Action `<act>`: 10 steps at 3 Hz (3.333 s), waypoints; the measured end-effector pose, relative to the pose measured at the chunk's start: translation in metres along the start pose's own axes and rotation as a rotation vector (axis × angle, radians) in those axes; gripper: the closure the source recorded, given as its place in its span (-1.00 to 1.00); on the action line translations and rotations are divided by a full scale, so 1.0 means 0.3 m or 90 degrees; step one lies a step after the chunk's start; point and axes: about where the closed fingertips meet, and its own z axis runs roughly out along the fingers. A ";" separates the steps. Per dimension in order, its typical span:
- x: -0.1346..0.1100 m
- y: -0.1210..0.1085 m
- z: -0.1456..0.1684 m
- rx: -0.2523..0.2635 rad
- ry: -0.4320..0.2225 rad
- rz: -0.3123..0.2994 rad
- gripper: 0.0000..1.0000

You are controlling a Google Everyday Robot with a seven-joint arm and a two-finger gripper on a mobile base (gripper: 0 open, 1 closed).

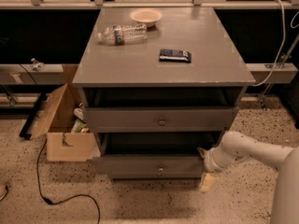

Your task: Open middle drawer

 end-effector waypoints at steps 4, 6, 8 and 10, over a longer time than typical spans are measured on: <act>-0.025 0.194 -0.103 0.028 0.021 0.006 0.92; -0.011 0.237 -0.114 0.043 0.012 0.016 0.62; -0.011 0.237 -0.114 0.043 0.012 0.016 -0.46; -0.003 0.269 -0.296 0.082 0.012 0.013 -1.00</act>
Offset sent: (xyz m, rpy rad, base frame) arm -0.0466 -0.0008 0.0284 -0.0670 -0.0040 -0.0167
